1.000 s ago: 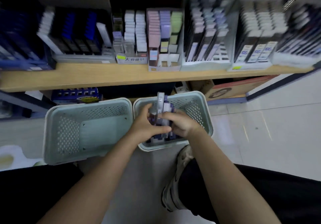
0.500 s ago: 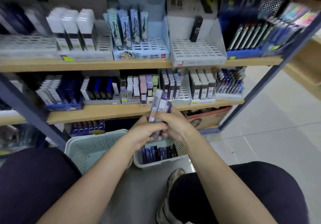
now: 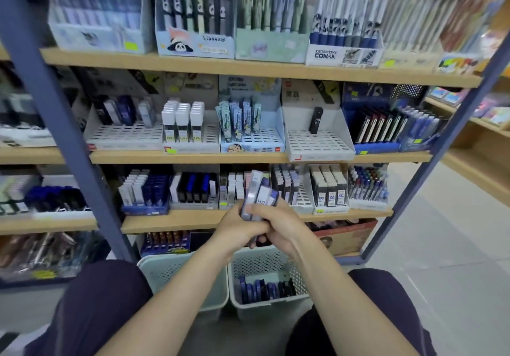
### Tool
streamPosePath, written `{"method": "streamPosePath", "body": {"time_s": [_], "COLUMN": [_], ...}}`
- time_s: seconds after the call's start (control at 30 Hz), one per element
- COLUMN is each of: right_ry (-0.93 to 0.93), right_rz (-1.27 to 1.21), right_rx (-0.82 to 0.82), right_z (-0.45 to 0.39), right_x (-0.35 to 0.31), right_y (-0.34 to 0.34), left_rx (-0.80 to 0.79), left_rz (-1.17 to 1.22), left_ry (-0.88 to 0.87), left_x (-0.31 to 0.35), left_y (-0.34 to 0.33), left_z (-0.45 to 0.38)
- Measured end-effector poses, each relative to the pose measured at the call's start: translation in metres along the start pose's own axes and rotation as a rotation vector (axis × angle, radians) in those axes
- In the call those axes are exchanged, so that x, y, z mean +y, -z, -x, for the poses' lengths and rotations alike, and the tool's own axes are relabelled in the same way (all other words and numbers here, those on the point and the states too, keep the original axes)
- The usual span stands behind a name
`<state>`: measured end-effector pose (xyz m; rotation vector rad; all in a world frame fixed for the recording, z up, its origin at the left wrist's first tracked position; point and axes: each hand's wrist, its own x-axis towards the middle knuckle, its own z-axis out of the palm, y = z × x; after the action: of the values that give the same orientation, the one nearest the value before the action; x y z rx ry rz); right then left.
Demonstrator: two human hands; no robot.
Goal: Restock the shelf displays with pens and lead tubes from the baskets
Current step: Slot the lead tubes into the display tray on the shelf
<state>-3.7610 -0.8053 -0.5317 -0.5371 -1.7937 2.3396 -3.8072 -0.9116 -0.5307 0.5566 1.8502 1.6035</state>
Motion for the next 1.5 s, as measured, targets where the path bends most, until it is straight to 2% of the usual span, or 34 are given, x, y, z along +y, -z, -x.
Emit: {"method": "streamPosePath", "body": {"time_s": [0.17,0.37,0.53,0.73,1.0,1.27,1.37,1.5], "right_ry": [0.048,0.085,0.083,0.144,0.205,0.323,0.352,0.308], "right_rz": [-0.025,-0.032,-0.026,-0.019,-0.106,-0.211,-0.154,-0.118], "right_rx": [0.056,0.007,-0.018,0.014,-0.034,0.111,0.132,0.063], "right_z": [-0.008,-0.004,0.005,0.009,-0.020,-0.072,-0.088,-0.098], "right_x": [-0.003,-0.007,-0.015,-0.033,-0.058,-0.074,-0.079,-0.086], "right_y": [0.002,0.012,0.019,0.023,0.046,0.086,0.101,0.117], "left_rx": [0.037,-0.006,-0.009,0.086,-0.113,-0.221,-0.242,-0.290], "left_rz": [-0.056,-0.058,-0.186,-0.315,-0.293,-0.116,-0.092,-0.037], "left_ry": [-0.004,-0.021,-0.079,-0.172,-0.155,-0.026,-0.013,0.021], "left_x": [0.008,0.018,0.025,0.049,0.078,0.071,0.068,0.067], "left_y": [-0.003,-0.010,-0.013,-0.021,-0.030,-0.046,-0.051,-0.057], "left_z": [-0.007,-0.004,-0.001,0.001,-0.041,-0.116,-0.136,-0.154]}}
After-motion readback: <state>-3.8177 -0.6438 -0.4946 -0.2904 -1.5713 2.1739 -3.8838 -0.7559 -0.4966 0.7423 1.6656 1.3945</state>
